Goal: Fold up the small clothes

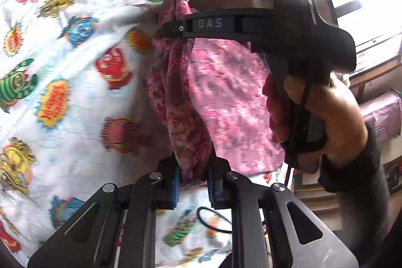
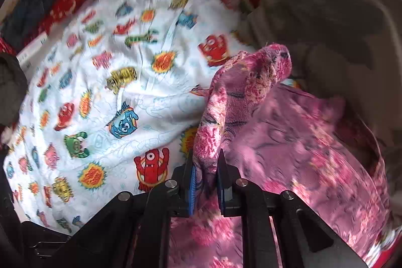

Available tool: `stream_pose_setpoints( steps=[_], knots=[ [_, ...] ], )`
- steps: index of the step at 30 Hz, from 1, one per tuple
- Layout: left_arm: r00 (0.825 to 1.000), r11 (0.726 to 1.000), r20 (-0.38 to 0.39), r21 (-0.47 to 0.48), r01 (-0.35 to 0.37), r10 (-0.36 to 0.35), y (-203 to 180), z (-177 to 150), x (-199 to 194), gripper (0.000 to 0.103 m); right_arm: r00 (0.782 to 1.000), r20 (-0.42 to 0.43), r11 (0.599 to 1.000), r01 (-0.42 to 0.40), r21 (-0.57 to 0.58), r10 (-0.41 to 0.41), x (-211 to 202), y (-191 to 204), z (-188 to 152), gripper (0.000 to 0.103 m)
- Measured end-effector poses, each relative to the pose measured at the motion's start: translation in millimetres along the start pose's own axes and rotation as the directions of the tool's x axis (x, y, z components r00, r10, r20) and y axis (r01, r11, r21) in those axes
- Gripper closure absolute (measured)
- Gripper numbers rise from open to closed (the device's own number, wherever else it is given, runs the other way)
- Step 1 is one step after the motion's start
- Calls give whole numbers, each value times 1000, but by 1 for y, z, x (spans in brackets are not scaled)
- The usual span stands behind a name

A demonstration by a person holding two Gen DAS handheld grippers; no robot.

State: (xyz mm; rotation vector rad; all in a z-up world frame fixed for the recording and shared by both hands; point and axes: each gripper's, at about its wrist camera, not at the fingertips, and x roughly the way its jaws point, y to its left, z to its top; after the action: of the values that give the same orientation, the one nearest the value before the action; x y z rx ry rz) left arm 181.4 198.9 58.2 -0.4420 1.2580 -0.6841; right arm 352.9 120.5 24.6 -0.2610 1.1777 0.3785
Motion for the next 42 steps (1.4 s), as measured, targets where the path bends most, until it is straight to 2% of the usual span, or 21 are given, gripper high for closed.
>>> stream_pose_setpoints(
  steps=[8,17,24,32,42],
  knots=[
    [1000,999,-13,53,-9,10,-53,-9,17,89,994,112,995,-20,94,9,-65,-49,-22,90],
    [998,993,-52,113,-41,47,-101,-18,48,89,981,194,982,-40,185,4,-102,-92,-63,90],
    [996,987,-82,157,-31,44,-136,-29,66,89,970,243,966,-66,250,3,-127,-127,-101,91],
    [991,979,-129,202,-14,41,-177,-40,93,89,963,270,948,-70,310,-18,-147,-168,-135,91],
    [976,972,-208,234,-8,58,-205,-41,143,89,964,265,925,-75,372,-28,-148,-221,-177,91]
  ],
)
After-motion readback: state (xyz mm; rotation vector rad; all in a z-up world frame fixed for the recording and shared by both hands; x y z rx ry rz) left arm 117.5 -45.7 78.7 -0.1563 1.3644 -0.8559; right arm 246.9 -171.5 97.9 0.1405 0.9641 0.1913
